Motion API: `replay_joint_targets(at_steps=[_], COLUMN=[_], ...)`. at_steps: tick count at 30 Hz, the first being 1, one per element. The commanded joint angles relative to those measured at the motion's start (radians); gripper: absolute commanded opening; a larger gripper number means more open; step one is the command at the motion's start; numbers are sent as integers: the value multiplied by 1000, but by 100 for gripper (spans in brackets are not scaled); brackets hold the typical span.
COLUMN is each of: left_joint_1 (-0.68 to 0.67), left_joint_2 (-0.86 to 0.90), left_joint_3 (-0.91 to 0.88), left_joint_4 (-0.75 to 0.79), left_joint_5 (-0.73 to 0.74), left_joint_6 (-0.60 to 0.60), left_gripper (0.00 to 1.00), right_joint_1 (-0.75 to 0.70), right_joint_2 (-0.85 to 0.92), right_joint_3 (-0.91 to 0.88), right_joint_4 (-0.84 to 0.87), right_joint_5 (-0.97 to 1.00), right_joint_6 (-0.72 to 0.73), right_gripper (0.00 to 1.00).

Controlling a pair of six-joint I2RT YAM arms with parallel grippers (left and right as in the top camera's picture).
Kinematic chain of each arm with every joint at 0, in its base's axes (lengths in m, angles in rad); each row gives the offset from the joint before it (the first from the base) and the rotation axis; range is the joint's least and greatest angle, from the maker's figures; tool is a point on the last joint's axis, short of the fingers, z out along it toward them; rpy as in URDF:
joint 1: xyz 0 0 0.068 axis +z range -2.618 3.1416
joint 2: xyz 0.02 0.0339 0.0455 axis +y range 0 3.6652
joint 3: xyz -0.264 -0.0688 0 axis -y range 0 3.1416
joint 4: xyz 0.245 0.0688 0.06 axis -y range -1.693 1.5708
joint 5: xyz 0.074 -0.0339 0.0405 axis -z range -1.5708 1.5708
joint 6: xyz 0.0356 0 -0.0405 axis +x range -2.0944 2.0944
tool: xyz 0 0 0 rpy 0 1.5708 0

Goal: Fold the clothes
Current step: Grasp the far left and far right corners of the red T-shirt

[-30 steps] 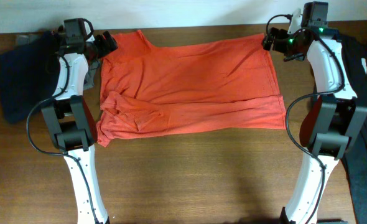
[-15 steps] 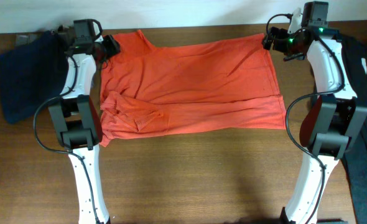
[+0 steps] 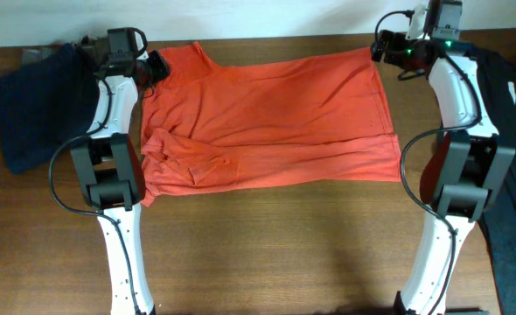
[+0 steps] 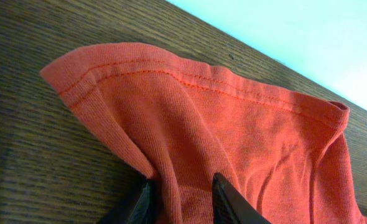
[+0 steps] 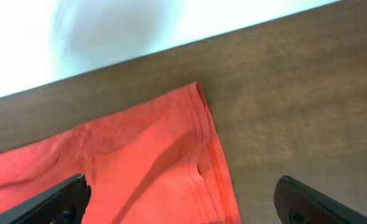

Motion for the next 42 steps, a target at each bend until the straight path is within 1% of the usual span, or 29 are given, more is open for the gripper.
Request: replay_joint_targets(at_steps=[1, 8, 11, 16, 22, 26, 31, 34, 41, 42], left_joint_1=[4, 3, 3, 3, 3, 3, 3, 3, 3, 3], left_joint_2=[44, 44, 44, 44, 44, 44, 44, 44, 44, 44], left_joint_3=[-3, -3, -3, -3, -3, -3, -4, -3, -4, -3], left_joint_4=[-29, -70, -80, -90, -108, -111, -111, -111, -111, -112], left_joint_5=[-14, -14, -14, -14, -14, -14, -14, -14, -14, -14], left_joint_6=[-4, -4, -4, -4, -4, -4, -4, -4, -4, -4], left_gripper=[31, 31, 31, 31, 31, 31, 30, 30, 30, 30], right_joint_1=[15, 61, 74, 71, 73, 72, 74, 76, 105, 107], right_joint_2=[72, 198, 238, 267, 271, 271, 271, 273, 293, 295], right_joint_3=[15, 15, 15, 15, 15, 16, 16, 16, 16, 16], right_joint_4=[49, 273, 330, 328, 313, 340, 377, 383, 386, 387], right_joint_5=[-24, -29, -16, -1, 176, 213, 195, 146, 161, 165], right_joint_6=[19, 95, 106, 66, -52, -114, -114, -113, -114, -114], right_gripper=[99, 99, 99, 99, 99, 99, 99, 99, 100, 97])
